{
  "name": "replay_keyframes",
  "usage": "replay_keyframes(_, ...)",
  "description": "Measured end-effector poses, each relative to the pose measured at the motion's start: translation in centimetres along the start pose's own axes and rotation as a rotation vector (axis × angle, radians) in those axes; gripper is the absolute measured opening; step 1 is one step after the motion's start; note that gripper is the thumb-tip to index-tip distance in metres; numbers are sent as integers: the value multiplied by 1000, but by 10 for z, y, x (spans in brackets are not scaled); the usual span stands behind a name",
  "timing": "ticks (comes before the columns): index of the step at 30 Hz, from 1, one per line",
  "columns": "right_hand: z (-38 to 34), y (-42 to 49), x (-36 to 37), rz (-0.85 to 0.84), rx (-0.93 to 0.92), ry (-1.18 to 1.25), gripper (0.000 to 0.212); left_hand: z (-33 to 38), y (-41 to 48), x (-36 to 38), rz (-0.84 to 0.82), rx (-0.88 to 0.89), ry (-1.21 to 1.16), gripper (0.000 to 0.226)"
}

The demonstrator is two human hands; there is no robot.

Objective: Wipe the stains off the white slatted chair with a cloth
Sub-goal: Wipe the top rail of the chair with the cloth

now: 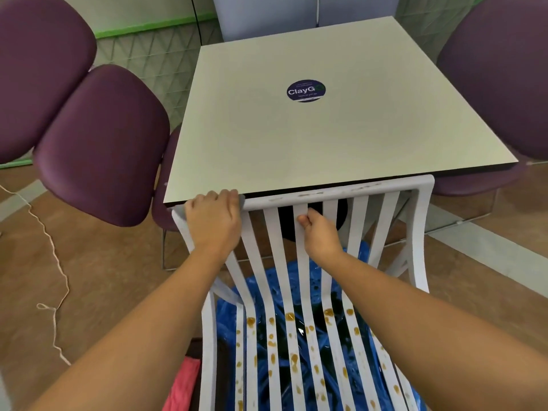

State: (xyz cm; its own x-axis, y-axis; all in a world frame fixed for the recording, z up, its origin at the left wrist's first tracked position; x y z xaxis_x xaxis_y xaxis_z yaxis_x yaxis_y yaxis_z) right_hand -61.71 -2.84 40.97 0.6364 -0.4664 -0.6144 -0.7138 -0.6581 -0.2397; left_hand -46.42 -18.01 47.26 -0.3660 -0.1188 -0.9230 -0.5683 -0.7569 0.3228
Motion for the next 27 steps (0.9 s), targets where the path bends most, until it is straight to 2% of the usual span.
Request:
replay_keyframes(4,-2,-2,-1,-9,1,38,33,42,0,8,-47,30,-2,51)
replay_keyframes(7,-5,-3,-4,19,-11,61,25,59,-3,14,-68,65,-33,50)
replay_keyframes(11,-6,-2,-7,-55,-8,48,22,36,-9,14,-72,195,-54,41)
replay_keyframes(15,-10,-4,-11,-31,-51,-59,17,1,-8,9,-24,188,-45,42)
replay_keyframes(19,-5,0,-5,-65,6,-62,36,-1,-8,7,-41,146,-21,45)
replay_keyframes(27,-4,-2,-5,-77,-14,-92,41,72,-7,14,-175,152,5,50)
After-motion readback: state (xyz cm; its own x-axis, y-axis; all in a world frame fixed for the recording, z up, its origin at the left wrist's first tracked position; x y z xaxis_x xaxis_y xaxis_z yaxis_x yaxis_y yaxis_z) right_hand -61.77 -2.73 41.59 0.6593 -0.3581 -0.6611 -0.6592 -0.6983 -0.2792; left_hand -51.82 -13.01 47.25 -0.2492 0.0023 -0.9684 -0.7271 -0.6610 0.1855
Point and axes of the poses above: each hand's wrist, its own y-axis towards the middle knuckle, its own x-axis out of the palm, z = x × y, the point moved 2 cm from there along y, towards the middle knuckle, and after that the axes turned 7 degrees about -y, right-handed, at the moved point
